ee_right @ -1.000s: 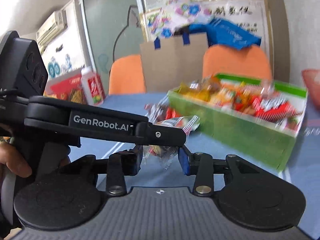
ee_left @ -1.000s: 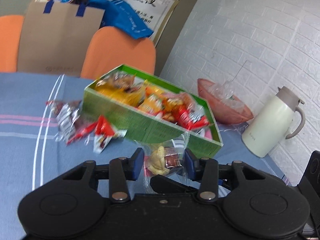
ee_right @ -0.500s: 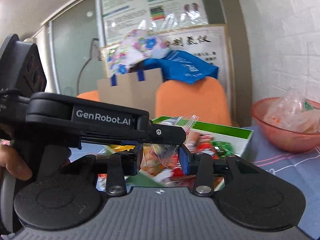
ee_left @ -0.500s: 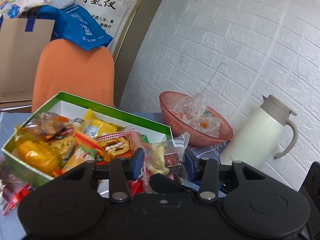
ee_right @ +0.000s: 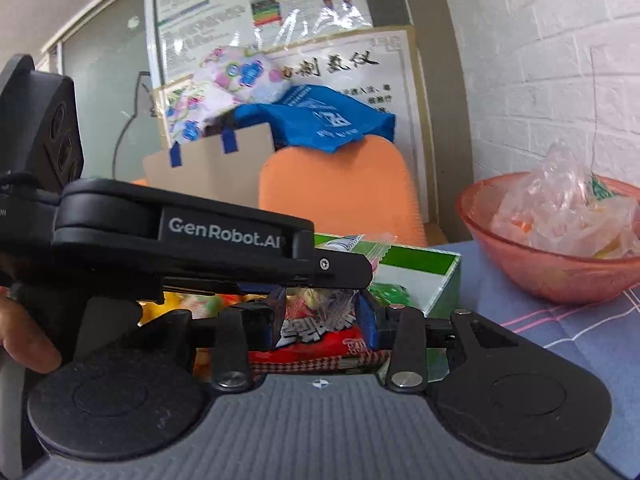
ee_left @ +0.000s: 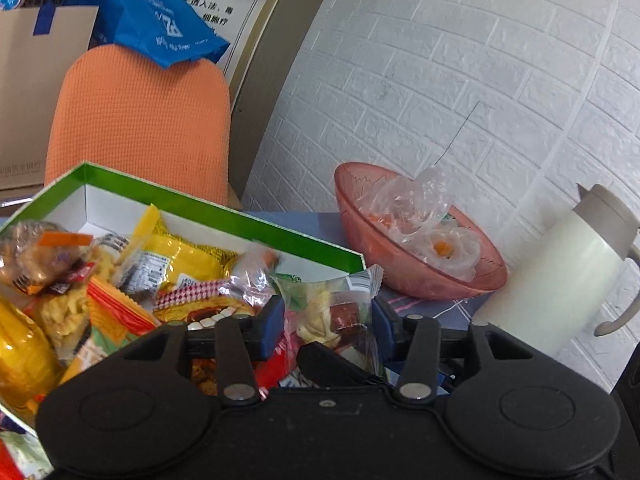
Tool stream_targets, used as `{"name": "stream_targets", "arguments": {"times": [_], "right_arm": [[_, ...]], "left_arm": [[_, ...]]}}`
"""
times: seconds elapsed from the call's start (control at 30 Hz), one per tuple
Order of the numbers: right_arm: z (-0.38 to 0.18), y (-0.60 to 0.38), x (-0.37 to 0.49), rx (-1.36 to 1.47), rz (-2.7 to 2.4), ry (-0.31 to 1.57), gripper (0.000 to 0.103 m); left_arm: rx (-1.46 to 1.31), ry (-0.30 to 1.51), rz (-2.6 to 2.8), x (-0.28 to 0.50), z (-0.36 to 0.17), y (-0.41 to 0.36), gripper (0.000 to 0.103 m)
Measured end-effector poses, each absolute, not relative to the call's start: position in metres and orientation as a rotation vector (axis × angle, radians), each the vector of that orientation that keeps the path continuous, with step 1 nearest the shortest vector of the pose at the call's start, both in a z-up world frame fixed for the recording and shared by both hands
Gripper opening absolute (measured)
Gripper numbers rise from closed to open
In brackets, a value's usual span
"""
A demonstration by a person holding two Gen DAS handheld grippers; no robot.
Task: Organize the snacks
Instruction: 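Carry both clear candy bags into the green box and open both grippers, then grasp a red-white wrapped snack with the left gripper while the right grasps another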
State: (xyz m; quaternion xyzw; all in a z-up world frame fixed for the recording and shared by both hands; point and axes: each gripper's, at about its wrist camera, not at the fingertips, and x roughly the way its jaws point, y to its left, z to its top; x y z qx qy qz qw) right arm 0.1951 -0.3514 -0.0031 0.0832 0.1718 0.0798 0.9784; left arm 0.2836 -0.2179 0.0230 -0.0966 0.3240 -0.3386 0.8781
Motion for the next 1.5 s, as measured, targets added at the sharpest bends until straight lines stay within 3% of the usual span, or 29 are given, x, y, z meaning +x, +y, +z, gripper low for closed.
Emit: {"name": "stream_targets", "arguments": {"times": [0.07, 0.13, 0.17, 0.2, 0.57, 0.8, 1.1, 1.17, 1.23, 1.43, 1.5], "right_arm": [[-0.009, -0.352, 0.198, 0.156, 0.144, 0.342, 0.067], [-0.012, -0.349, 0.197, 0.114, 0.130, 0.332, 0.076], [-0.012, -0.347, 0.195, 0.089, 0.124, 0.321, 0.095], [-0.012, -0.346, 0.192, 0.068, 0.120, 0.305, 0.103], [0.002, -0.329, 0.142, 0.041, 0.112, 0.254, 0.103], [0.005, -0.299, 0.104, 0.086, 0.232, 0.279, 0.103], [-0.005, -0.257, 0.083, 0.087, 0.318, 0.376, 0.103], [-0.005, -0.251, 0.081, 0.097, 0.332, 0.391, 0.103], [-0.006, -0.247, 0.078, 0.096, 0.346, 0.396, 0.103], [-0.007, -0.240, 0.075, 0.070, 0.356, 0.415, 0.103], [-0.009, -0.242, 0.074, 0.076, 0.354, 0.425, 0.103]], "left_arm": [[-0.200, 0.666, -0.710, 0.283, 0.021, -0.218, 0.103], [-0.192, 0.645, -0.709, 0.277, 0.026, -0.214, 0.103], [-0.191, 0.621, -0.695, 0.272, 0.030, -0.210, 0.103], [-0.192, 0.591, -0.675, 0.267, 0.035, -0.206, 0.103], [-0.249, 0.517, -0.592, 0.205, 0.062, -0.132, 0.103], [-0.300, 0.586, -0.433, 0.173, 0.045, -0.071, 0.103], [-0.337, 0.690, -0.317, 0.186, 0.009, -0.028, 0.103], [-0.358, 0.704, -0.328, 0.195, 0.004, -0.027, 0.090], [-0.375, 0.714, -0.338, 0.206, 0.001, -0.030, 0.084], [-0.343, 0.732, -0.302, 0.235, -0.007, -0.043, 0.084], [-0.335, 0.754, -0.297, 0.243, -0.011, -0.046, 0.069]]}}
